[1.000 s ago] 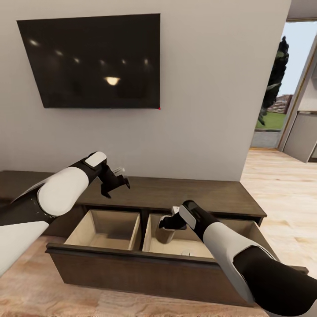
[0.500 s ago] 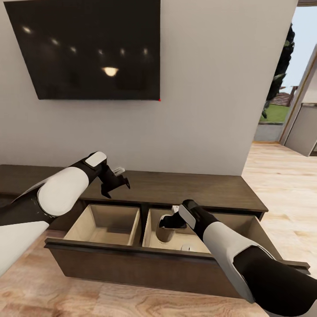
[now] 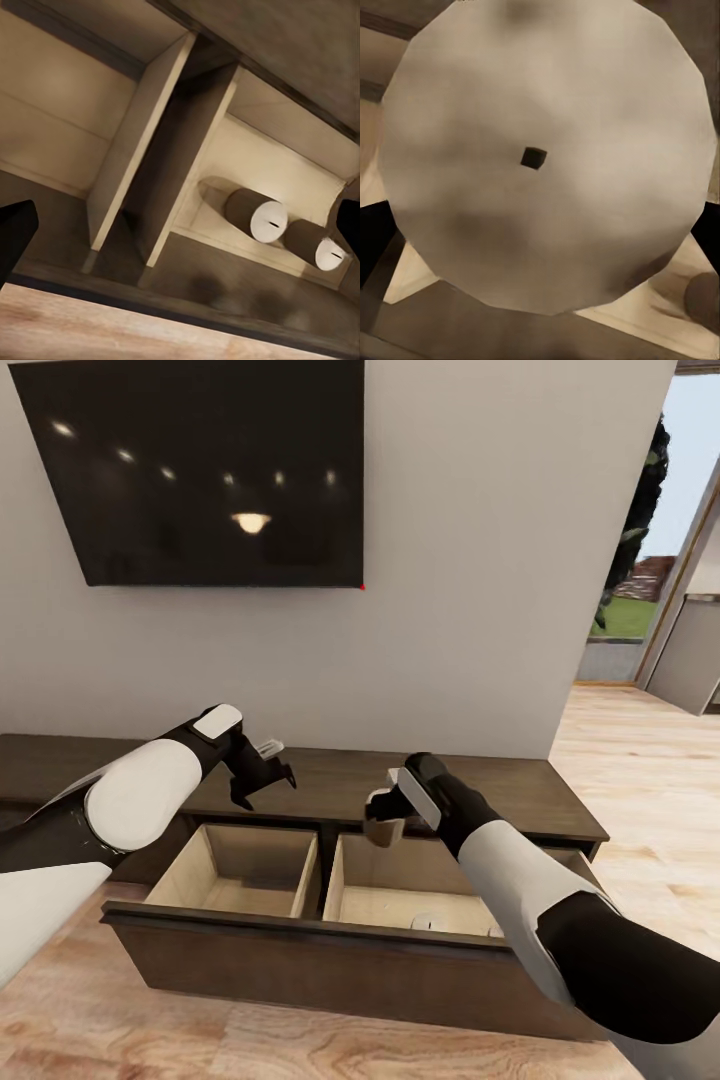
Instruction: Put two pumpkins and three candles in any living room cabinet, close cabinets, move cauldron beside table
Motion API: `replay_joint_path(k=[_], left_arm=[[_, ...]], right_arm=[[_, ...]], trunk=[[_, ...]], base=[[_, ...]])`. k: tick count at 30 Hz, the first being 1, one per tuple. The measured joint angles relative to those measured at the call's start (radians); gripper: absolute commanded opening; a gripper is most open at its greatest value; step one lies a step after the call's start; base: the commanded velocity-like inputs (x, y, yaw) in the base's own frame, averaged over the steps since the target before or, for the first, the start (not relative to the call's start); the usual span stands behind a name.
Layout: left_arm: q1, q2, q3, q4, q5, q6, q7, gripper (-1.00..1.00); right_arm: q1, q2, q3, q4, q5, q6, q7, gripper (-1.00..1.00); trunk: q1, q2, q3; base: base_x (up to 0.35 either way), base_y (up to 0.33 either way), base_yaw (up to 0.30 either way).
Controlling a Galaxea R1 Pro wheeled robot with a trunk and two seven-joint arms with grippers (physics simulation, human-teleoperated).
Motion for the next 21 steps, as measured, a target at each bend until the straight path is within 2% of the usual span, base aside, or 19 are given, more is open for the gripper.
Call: replay_joint_path(k=[2, 12, 17, 21], left_arm=[[0.000, 0.000, 0.001, 0.000, 0.001, 0.001, -0.001, 1.00], [0.000, 0.006, 0.000, 0.002, -0.003, 0.000, 0.000, 1.00], [0.000, 0.006, 0.000, 0.006, -0.003, 0.000, 0.001, 1.00], [0.000, 0.006, 0.000, 0.007, -0.003, 0.000, 0.010, 1.00]], right_arm=[[-0.018, 0.000, -0.001, 0.010, -0.001, 0.010, -0.004, -1.00], [-0.022, 0.000, -0.006, 0.102, -0.009, 0.001, -0.004, -1.00], [-0.022, 0.000, -0.006, 0.178, -0.018, -0.051, -0.005, -1.00], [-0.022, 0.000, -0.007, 0.198, -0.020, -0.065, -0.003, -1.00]], trunk=[[0.000, 0.000, 0.000], [0.000, 0.000, 0.000], [0.000, 0.000, 0.000], [0.000, 0.000, 0.000]], base=[[0.000, 0.000, 0.000], [0.015, 0.000, 0.000], [0.173, 0.000, 0.000], [0.042, 0.000, 0.000]])
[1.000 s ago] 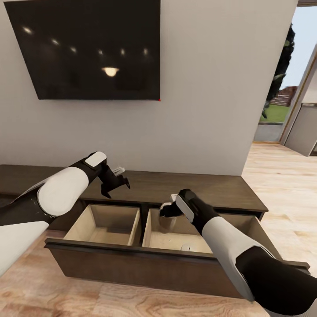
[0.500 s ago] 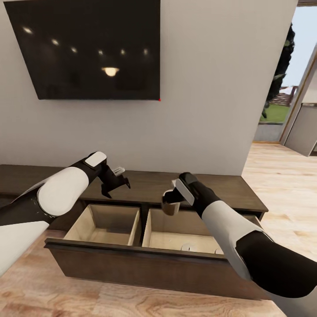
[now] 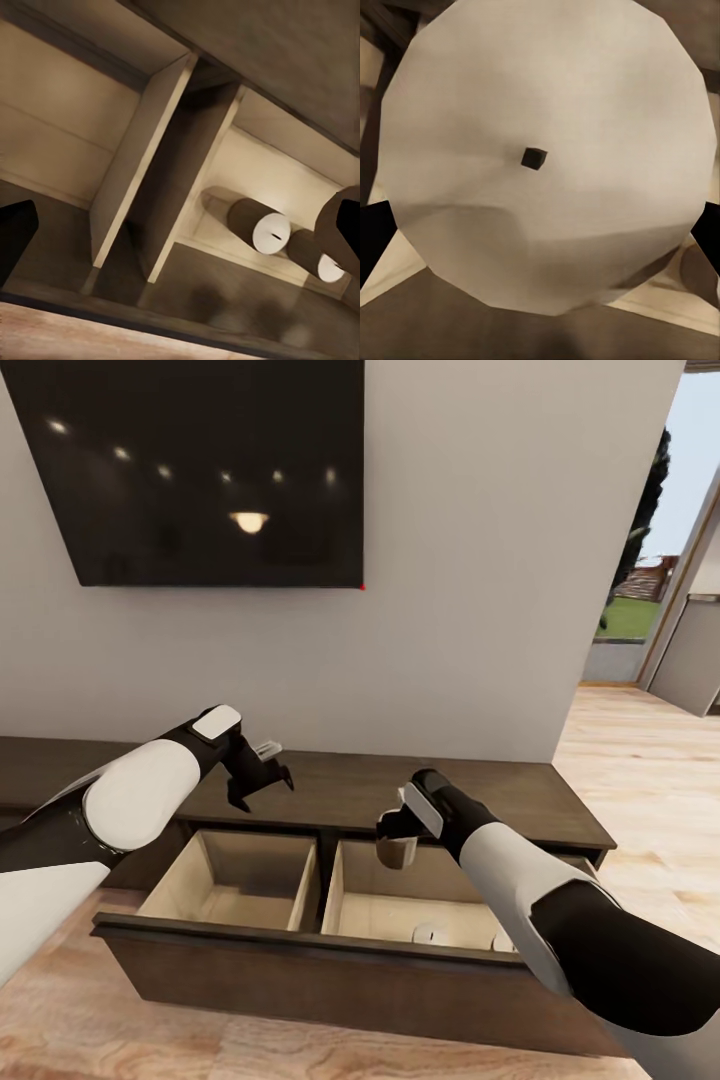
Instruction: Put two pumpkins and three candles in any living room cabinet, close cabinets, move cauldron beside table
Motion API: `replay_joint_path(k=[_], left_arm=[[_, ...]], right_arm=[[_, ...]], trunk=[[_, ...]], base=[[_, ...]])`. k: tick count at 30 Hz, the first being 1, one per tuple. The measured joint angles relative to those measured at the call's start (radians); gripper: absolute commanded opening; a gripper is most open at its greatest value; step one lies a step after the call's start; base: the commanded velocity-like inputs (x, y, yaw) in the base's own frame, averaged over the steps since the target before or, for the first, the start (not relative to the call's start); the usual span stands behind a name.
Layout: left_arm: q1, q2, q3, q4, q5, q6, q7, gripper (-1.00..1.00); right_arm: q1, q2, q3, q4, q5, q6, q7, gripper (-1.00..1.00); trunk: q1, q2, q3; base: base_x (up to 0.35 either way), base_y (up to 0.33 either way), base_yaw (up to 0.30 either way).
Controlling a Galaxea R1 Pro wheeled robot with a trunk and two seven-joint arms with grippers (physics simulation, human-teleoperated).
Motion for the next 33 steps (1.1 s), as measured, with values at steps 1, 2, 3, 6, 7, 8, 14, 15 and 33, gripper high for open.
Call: replay_joint_path(k=[1, 2, 3, 6, 7, 8, 14, 15, 33], left_arm=[[0.000, -0.001, 0.000, 0.000, 0.001, 0.000, 0.009, 1.00], [0.000, -0.001, 0.000, 0.000, 0.001, 0.000, 0.012, 1.00], [0.000, -0.001, 0.001, 0.000, 0.002, 0.000, 0.015, 1.00], [0.001, 0.000, 0.001, 0.000, 0.003, 0.000, 0.020, 1.00], [0.000, 0.000, 0.001, -0.001, 0.003, 0.000, 0.021, 1.00], [0.000, 0.001, 0.001, -0.001, 0.002, 0.000, 0.022, 1.00], [0.001, -0.003, 0.002, -0.001, 0.001, 0.000, 0.023, 1.00], [0.000, -0.003, 0.002, -0.001, 0.001, 0.000, 0.023, 1.00], [0.000, -0.004, 0.000, 0.000, 0.001, 0.000, 0.026, 1.00]], right_arm=[[0.000, 0.000, 0.000, 0.003, -0.001, -0.003, 0.000, -1.00], [0.000, 0.000, 0.000, 0.004, 0.000, -0.003, 0.001, -1.00], [0.000, 0.000, 0.000, 0.005, 0.000, -0.004, 0.001, -1.00], [0.000, 0.000, 0.001, 0.008, -0.005, -0.005, -0.002, -1.00], [0.000, 0.000, 0.001, 0.011, -0.006, -0.005, -0.002, -1.00], [0.000, 0.000, 0.001, 0.021, -0.012, -0.006, -0.002, -1.00], [0.000, 0.000, 0.001, 0.039, -0.051, -0.050, 0.000, -1.00], [0.000, 0.000, 0.001, 0.040, -0.052, -0.053, 0.000, -1.00], [0.000, 0.000, 0.002, 0.066, -0.077, -0.075, 0.063, -1.00]], trunk=[[0.000, 0.000, 0.000], [0.000, 0.000, 0.000], [0.000, 0.000, 0.000], [0.001, 0.000, -0.004], [0.001, 0.000, -0.008], [0.002, 0.000, -0.012], [0.004, -0.002, -0.035], [0.005, -0.002, -0.039], [0.013, -0.006, -0.108]], base=[[0.015, 0.000, 0.000], [0.009, 0.000, 0.000], [0.006, 0.000, 0.000], [0.003, 0.000, 0.000], [0.000, 0.000, 0.000], [0.000, 0.000, 0.000], [0.000, 0.000, 0.000], [0.000, 0.000, 0.000], [0.000, 0.000, 0.000]])
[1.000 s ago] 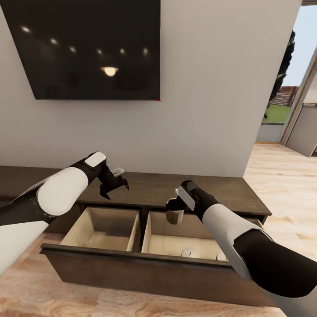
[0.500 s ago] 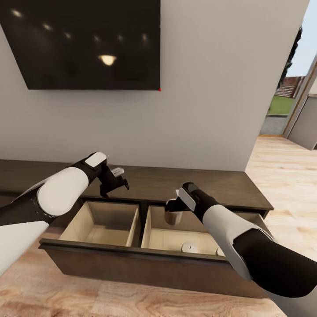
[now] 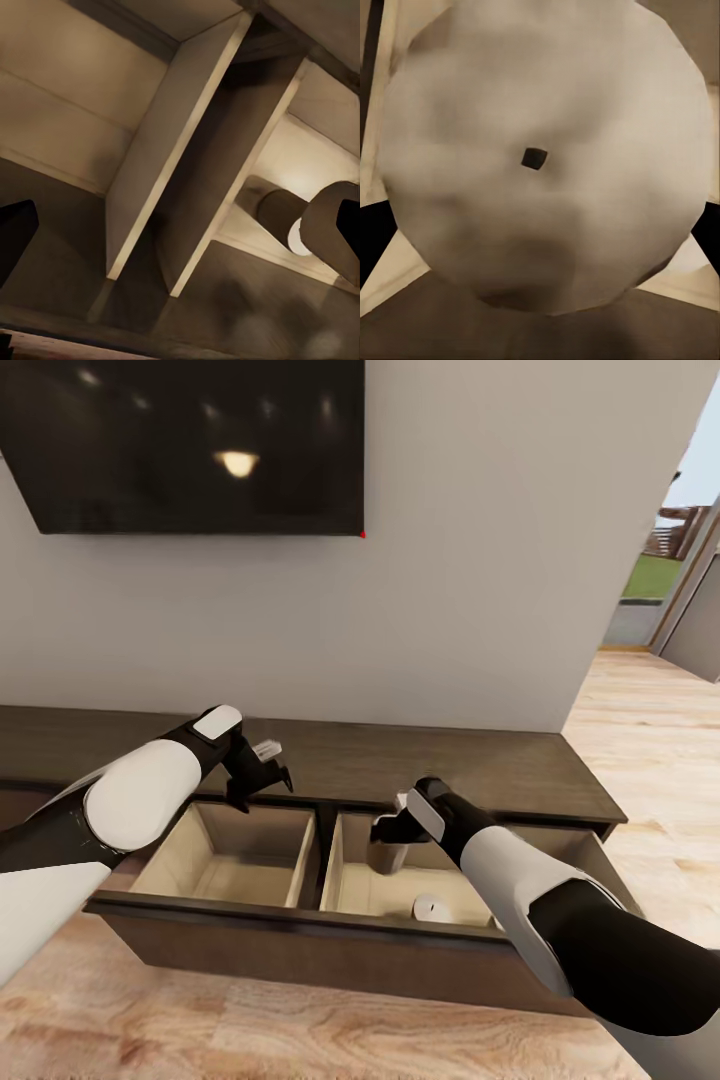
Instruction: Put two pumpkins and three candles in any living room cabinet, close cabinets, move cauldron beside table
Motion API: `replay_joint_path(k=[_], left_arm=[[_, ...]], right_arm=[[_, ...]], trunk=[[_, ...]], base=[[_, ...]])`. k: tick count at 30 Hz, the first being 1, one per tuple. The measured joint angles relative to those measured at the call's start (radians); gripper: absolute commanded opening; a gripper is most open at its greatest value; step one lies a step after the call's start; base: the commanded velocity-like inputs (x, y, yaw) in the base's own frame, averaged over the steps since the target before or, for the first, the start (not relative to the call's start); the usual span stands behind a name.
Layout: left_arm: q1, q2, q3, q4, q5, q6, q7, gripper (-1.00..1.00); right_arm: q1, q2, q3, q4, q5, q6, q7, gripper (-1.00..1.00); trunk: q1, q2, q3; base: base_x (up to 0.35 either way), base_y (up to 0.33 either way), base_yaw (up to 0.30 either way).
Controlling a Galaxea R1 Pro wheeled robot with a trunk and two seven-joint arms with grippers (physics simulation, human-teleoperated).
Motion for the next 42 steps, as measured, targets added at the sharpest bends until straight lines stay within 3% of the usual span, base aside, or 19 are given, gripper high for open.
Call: replay_joint_path(k=[21, 25, 26, 42], left_arm=[[-0.001, 0.002, 0.001, 0.001, 0.000, 0.000, 0.000, 1.00], [0.000, 0.002, 0.001, 0.001, 0.000, 0.000, -0.001, 1.00], [0.000, 0.002, 0.001, 0.001, 0.000, 0.000, -0.001, 1.00], [0.001, 0.003, 0.000, 0.002, 0.000, -0.001, 0.000, 1.00]], right_arm=[[0.001, 0.000, 0.001, 0.011, 0.001, -0.002, 0.005, -1.00], [0.001, 0.000, 0.000, 0.010, 0.004, -0.010, 0.007, -1.00], [0.001, 0.000, 0.000, 0.010, 0.003, -0.012, 0.006, 1.00], [0.001, 0.000, -0.003, 0.008, 0.003, -0.029, 0.007, 1.00]], trunk=[[0.009, -0.005, -0.081], [0.009, -0.005, -0.081], [0.009, -0.005, -0.081], [0.009, -0.005, -0.081]], base=[[0.000, 0.000, 0.000], [0.000, 0.000, 0.000], [0.000, 0.000, 0.000], [0.000, 0.000, 0.000]])
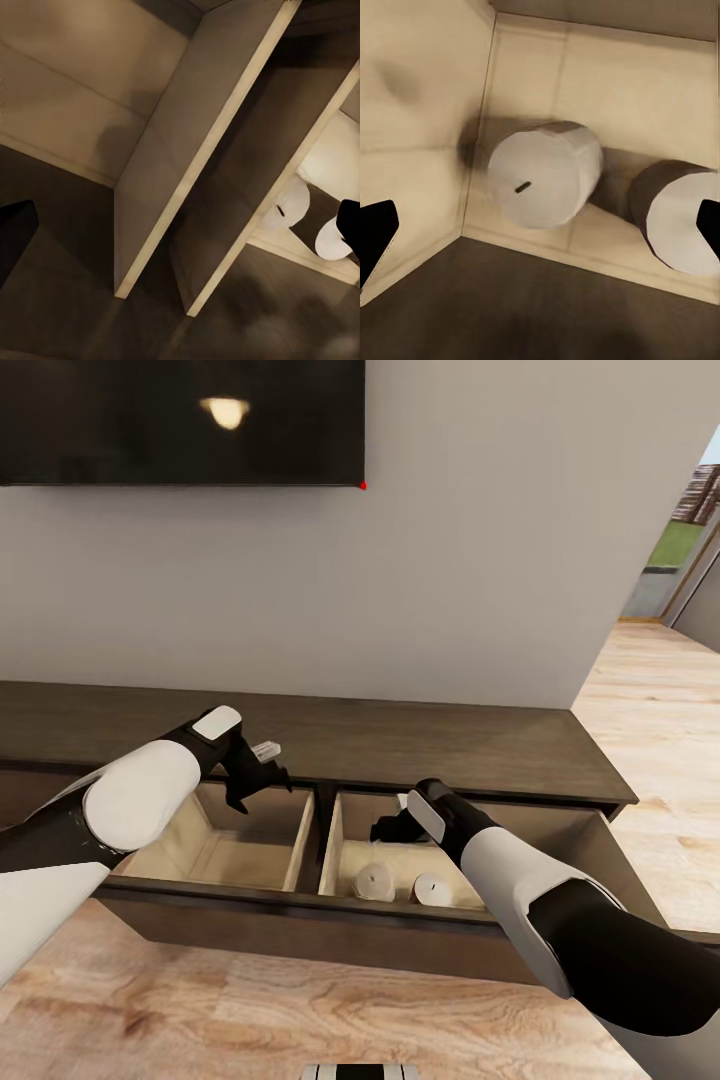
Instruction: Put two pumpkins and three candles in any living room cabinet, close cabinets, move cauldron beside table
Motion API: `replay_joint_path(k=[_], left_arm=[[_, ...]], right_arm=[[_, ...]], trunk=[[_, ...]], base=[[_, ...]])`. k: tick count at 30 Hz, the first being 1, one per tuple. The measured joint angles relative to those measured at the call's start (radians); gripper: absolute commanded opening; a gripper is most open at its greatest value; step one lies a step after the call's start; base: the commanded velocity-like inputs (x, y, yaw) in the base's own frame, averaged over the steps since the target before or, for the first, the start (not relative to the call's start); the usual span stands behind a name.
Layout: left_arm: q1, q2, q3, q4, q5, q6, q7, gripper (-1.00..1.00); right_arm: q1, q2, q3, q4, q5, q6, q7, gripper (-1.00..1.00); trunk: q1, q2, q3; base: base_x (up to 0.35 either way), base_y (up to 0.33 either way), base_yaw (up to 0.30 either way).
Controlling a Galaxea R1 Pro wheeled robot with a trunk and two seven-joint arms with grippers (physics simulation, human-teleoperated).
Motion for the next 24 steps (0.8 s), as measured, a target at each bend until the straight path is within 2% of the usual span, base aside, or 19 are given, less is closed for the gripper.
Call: replay_joint_path(k=[5, 20, 24], left_arm=[[0.000, 0.000, 0.000, 0.000, 0.000, -0.002, -0.002, 1.00], [0.001, -0.001, 0.000, 0.000, -0.003, -0.011, -0.005, 1.00], [0.001, -0.001, -0.001, 0.004, -0.004, -0.019, -0.005, 1.00]], right_arm=[[0.000, 0.000, 0.000, 0.001, 0.000, -0.027, 0.000, 1.00], [0.001, 0.000, -0.001, 0.004, 0.000, -0.032, 0.000, 1.00], [0.001, 0.000, -0.001, 0.003, 0.002, -0.031, -0.002, 1.00]], trunk=[[0.000, 0.000, 0.000], [0.000, 0.000, 0.000], [-0.002, 0.001, 0.015]], base=[[0.000, 0.000, 0.000], [0.000, 0.000, 0.000], [0.000, 0.000, 0.000]])
